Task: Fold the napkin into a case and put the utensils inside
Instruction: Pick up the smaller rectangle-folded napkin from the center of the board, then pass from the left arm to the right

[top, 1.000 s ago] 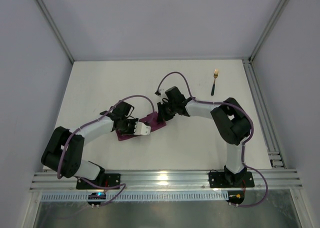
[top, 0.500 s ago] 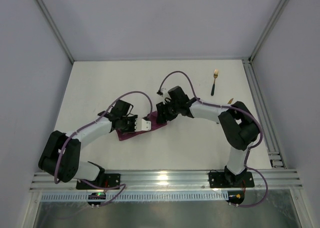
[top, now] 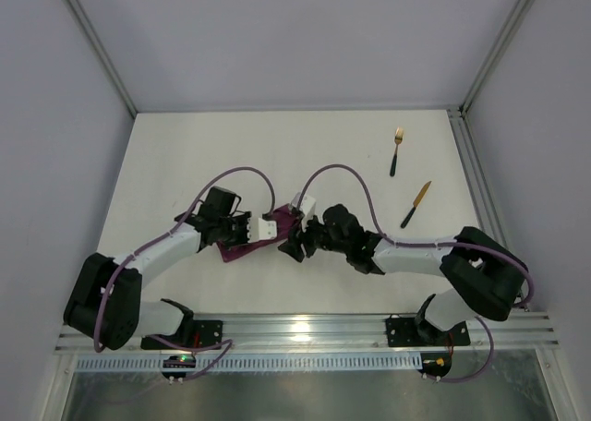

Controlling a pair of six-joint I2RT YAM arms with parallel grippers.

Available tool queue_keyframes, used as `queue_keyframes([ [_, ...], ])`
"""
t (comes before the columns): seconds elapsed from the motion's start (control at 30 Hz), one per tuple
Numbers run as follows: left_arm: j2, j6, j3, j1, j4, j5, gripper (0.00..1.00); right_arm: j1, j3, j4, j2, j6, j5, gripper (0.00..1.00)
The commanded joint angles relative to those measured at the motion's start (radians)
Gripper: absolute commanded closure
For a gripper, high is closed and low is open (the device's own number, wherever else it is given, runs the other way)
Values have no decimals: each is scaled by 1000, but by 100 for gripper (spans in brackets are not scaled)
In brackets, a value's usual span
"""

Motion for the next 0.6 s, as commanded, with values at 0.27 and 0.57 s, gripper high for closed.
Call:
queue_keyframes([
  [0.27,-30,-44,-40,9,78,74,100,202,-27,741,292,-94,316,40],
  [0.57,-43,-53,-34,21,40,115,100,249,-33,905,422,-130,375,39],
])
